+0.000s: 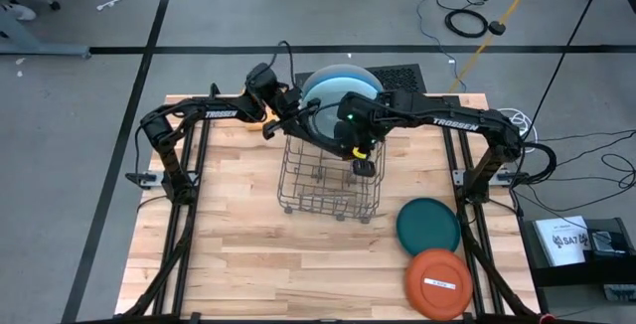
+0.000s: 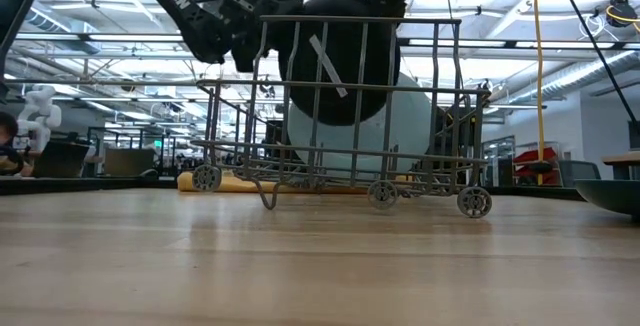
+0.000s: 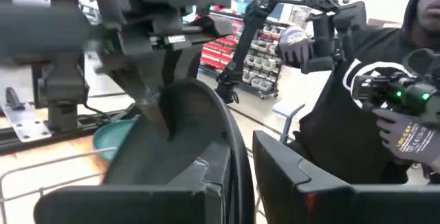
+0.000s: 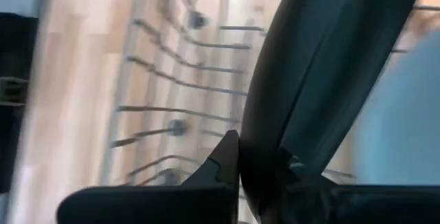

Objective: Sort dishes
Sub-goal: Put the black plate into the dish rack

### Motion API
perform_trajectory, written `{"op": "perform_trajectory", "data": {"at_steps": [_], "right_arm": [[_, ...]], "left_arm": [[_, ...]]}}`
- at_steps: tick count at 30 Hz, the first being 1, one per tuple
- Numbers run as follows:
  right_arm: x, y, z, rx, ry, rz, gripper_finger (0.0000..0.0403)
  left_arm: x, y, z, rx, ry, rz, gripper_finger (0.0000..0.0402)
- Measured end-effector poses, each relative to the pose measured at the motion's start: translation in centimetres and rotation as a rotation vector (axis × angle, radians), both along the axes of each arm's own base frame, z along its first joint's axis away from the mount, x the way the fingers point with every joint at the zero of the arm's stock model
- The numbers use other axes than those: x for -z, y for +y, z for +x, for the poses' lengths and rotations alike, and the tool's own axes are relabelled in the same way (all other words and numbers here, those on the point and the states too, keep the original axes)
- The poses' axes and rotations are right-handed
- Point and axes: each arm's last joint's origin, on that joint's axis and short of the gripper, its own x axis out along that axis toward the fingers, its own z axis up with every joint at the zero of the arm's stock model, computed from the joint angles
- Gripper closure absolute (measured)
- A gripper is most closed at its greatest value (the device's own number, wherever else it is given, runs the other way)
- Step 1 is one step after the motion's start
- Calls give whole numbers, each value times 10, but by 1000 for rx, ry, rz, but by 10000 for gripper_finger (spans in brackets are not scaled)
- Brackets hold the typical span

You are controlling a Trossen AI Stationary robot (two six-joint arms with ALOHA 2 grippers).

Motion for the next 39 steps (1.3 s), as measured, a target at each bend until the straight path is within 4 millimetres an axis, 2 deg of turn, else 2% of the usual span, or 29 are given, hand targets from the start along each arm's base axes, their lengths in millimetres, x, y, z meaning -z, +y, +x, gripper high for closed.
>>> {"op": "perform_trajectory", "data": {"at_steps": [6,13,18,23,26,32,36,39], "right_arm": [[5,5,-7,-51,76,131,394],[4,6,-8,-52,76,139,394],[1,6,-9,-62,61,135,394],[-8,3,-3,-13,-53,1,394],[-21,3,-6,18,-138,-74,394],[-57,9,-29,72,-299,-203,394],[-83,22,-54,35,-423,-217,394],[-89,30,-81,-9,-515,-198,394]], "left_arm": [[-26,3,-17,-11,-46,46,345],[-42,10,-35,-66,-62,58,345],[-23,12,-35,-79,-23,22,345],[-25,22,-44,-209,-61,21,345],[-43,20,-53,-271,-134,61,345],[-87,9,-78,-425,-332,145,345],[-116,-4,-100,-508,-461,195,345],[-133,-15,-114,-517,-515,229,345]]}}
